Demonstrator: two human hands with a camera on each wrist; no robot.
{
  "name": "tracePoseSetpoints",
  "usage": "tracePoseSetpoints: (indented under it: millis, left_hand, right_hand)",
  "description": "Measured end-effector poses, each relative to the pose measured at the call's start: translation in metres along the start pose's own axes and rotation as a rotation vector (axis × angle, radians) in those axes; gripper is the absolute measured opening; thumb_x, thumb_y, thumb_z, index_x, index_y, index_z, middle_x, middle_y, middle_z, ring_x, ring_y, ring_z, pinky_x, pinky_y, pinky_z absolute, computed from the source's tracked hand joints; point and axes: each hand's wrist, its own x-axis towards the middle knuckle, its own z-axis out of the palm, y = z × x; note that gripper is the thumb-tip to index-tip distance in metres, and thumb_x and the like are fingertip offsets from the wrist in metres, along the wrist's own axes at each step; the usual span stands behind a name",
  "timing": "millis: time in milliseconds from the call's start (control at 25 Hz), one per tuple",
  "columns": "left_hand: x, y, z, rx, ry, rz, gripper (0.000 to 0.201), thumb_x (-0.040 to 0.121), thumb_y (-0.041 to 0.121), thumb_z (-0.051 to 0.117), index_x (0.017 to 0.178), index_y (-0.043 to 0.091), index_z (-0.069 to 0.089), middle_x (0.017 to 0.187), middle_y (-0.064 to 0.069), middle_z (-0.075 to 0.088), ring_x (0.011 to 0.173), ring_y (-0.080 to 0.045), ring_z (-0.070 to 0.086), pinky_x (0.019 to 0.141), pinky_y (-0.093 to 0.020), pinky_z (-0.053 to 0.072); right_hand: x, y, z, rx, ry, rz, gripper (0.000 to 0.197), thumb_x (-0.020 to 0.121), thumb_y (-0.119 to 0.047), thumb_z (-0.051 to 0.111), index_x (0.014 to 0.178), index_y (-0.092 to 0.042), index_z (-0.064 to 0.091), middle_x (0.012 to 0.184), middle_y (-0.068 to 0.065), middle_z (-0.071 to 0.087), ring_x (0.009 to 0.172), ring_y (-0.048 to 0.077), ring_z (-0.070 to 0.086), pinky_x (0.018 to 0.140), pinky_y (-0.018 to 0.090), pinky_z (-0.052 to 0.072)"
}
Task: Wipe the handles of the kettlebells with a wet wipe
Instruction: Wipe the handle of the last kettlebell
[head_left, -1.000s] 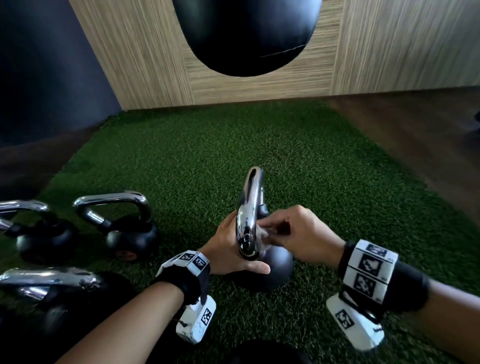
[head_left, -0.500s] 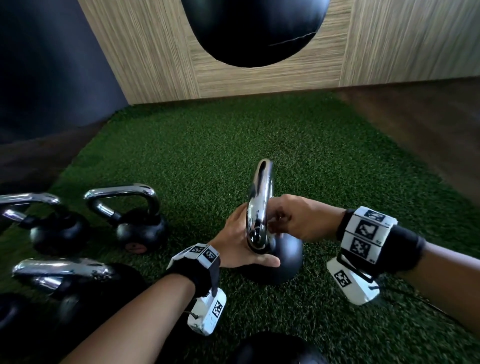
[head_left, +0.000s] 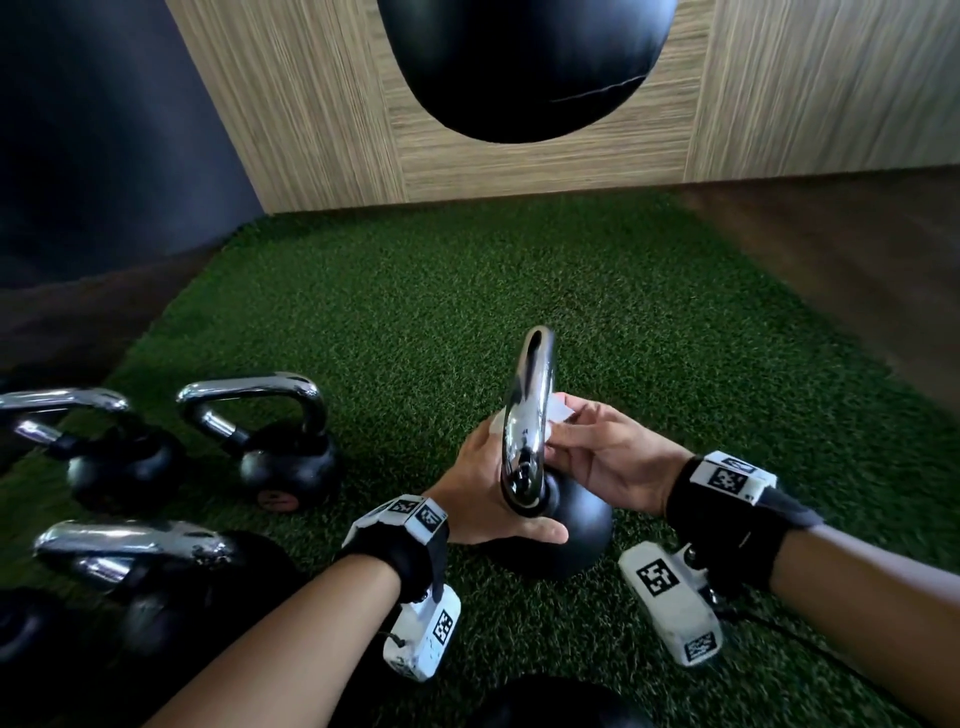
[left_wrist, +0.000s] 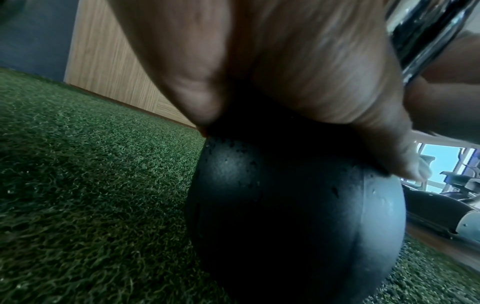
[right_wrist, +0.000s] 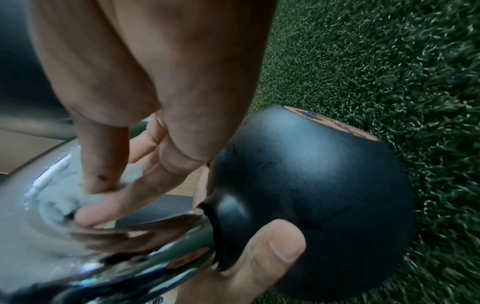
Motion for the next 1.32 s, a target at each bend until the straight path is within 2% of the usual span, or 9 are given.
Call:
tracePoseSetpoints:
  millis: [80,200,320,400,560,760,1000,1160,1320]
  left_hand:
    - [-0.001,0.0,0.0,-0.007,-0.026,-0.013,0.099,0.045,0.068,0.092,0.127,0.026,0.057,0.129,0.003,0.062,0.129,-0.028,0.054,0.111,-0.05,0.043]
    - [-0.002,0.0,-0.001,-0.015,-0.08,-0.062,0.101,0.044,0.073,0.089,0.121,0.015,0.058,0.116,-0.003,0.063,0.119,-0.036,0.06,0.105,-0.052,0.048]
    - [-0.002,-0.001,-0.001,-0.038,-0.017,-0.026,0.122,0.043,0.069,0.093,0.145,0.028,0.04,0.144,0.003,0.051,0.138,-0.024,0.047,0.115,-0.047,0.04]
    - [-0.001,-0.002,-0.001,-0.049,0.01,-0.003,0.13,0.041,0.067,0.094,0.15,0.034,0.031,0.147,0.006,0.048,0.141,-0.023,0.044,0.116,-0.046,0.038]
    - [-0.003,-0.004,0.001,-0.044,0.038,0.015,0.126,0.039,0.068,0.094,0.145,0.042,0.031,0.144,0.008,0.05,0.141,-0.021,0.044,0.118,-0.046,0.037]
    - [-0.005,-0.003,-0.001,-0.066,0.021,-0.043,0.126,0.037,0.071,0.093,0.143,0.041,0.032,0.142,0.005,0.052,0.135,-0.022,0.05,0.114,-0.046,0.042]
    - [-0.005,0.002,-0.004,-0.074,-0.014,-0.05,0.13,0.039,0.071,0.092,0.147,0.036,0.03,0.144,0.006,0.049,0.138,-0.021,0.047,0.115,-0.046,0.041]
    - [-0.009,0.011,-0.009,0.13,-0.007,-0.025,0.127,0.043,0.08,0.084,0.148,0.043,0.023,0.145,0.013,0.041,0.139,-0.014,0.041,0.118,-0.045,0.037]
    - [-0.01,0.024,-0.016,0.275,-0.078,-0.043,0.128,0.048,0.089,0.073,0.15,0.028,0.028,0.147,0.009,0.043,0.141,-0.012,0.039,0.12,-0.039,0.034]
  right_hand:
    - [0.004,-0.003,0.003,-0.007,0.034,-0.045,0.023,0.08,0.011,0.055,0.096,-0.002,0.065,0.089,0.015,0.074,0.073,0.019,0.074,0.07,0.024,0.062]
    - [0.014,-0.007,0.008,-0.043,0.111,-0.172,0.021,0.071,0.014,0.059,0.085,-0.002,0.06,0.093,0.02,0.071,0.074,0.024,0.075,0.07,0.03,0.062]
    - [0.021,-0.004,0.012,-0.195,0.184,-0.302,0.033,0.064,0.015,0.068,0.083,-0.005,0.051,0.096,0.031,0.066,0.085,0.04,0.07,0.063,0.037,0.063]
    - [0.025,-0.005,0.011,-0.347,0.286,-0.414,0.043,0.059,0.012,0.079,0.083,-0.009,0.05,0.098,0.033,0.064,0.093,0.046,0.065,0.065,0.041,0.06]
    - [0.035,-0.009,0.007,-0.708,0.567,-0.592,0.04,0.065,0.003,0.088,0.081,-0.016,0.057,0.073,0.001,0.067,0.064,0.012,0.059,0.06,0.029,0.051]
    - [0.041,-0.011,0.004,-1.037,0.756,-0.675,0.025,0.067,-0.011,0.081,0.081,-0.021,0.062,0.072,-0.009,0.069,0.061,0.001,0.06,0.06,0.016,0.046]
    - [0.059,-0.018,0.003,-1.112,0.943,-0.489,0.02,0.076,-0.027,0.078,0.085,-0.022,0.061,0.073,-0.014,0.062,0.066,0.0,0.056,0.05,0.005,0.033]
    - [0.063,-0.023,-0.003,-1.248,0.945,-0.251,0.022,0.069,-0.027,0.076,0.071,-0.019,0.055,0.067,-0.007,0.057,0.06,0.012,0.051,0.047,0.02,0.032]
    - [0.055,-0.02,-0.004,-1.361,0.841,-0.09,0.028,0.068,-0.03,0.079,0.071,-0.019,0.053,0.071,-0.002,0.059,0.067,0.018,0.056,0.052,0.022,0.036]
